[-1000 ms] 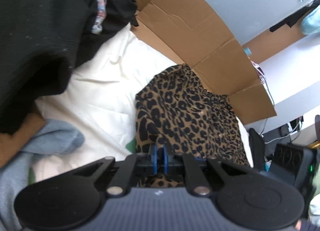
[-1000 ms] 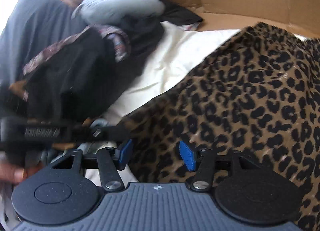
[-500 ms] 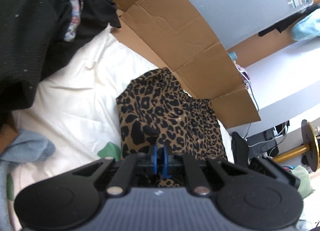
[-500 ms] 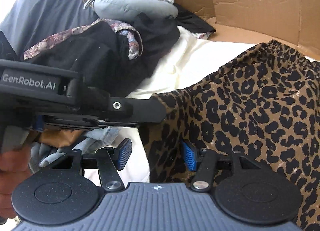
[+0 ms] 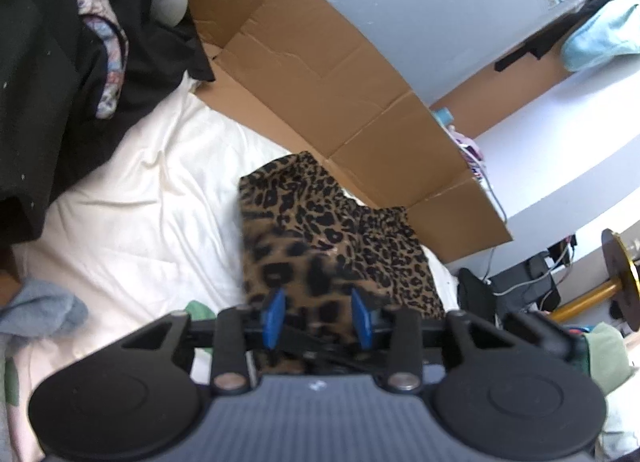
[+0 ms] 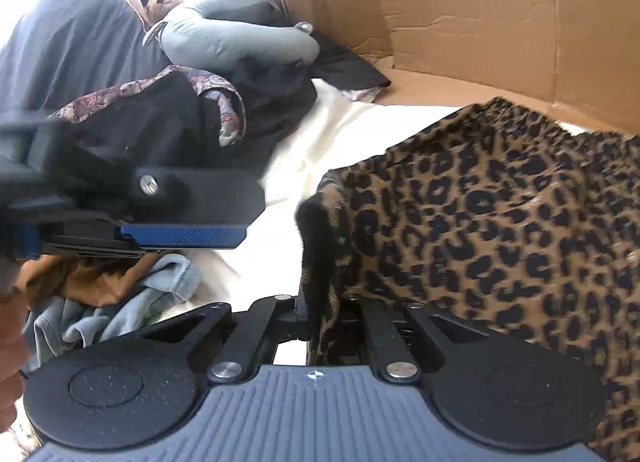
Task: Fold clothes
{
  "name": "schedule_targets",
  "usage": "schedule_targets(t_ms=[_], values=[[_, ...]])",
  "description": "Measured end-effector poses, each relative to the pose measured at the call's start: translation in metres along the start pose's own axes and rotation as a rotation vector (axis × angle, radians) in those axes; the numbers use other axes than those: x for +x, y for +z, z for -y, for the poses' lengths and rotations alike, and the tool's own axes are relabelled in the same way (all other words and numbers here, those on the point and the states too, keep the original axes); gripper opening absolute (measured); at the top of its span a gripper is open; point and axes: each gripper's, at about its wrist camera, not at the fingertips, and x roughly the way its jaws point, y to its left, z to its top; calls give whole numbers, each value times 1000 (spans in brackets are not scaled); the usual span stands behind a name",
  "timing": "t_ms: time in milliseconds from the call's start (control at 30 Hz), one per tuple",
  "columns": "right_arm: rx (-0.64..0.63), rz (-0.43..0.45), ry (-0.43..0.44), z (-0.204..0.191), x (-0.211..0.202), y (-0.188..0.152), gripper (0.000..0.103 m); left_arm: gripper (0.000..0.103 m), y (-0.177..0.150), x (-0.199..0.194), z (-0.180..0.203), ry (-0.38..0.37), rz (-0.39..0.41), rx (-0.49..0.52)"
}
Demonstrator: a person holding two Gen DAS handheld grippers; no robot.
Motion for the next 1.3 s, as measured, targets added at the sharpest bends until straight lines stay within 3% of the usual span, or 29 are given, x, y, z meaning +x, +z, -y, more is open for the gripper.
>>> schedule_targets(t_ms=[267,400,500,700,867,1033,1300], values=[[-133,-48,-16,20,-38,3,1,42,-8,25,11,60,-19,34],[-96,-88,-27,43,-50,7,1,42,-11,38,22,85,-49,67],[-150,-106,-11,51,-59,12,1,47,-11,45,29,107,-66,81],[-271,-106,37,61,-90,25,1,47,-10,61,51,134,-125,101],[-280,-7,79,87,-125,19,1,55,-12,78,82,145,-152,159],[-155,98,44,120,-147,-5,1,57,-14,100,108,142,-216,223],[-38,150,66,155,-159,-22,1,63,0,119,129,197,-235,284]])
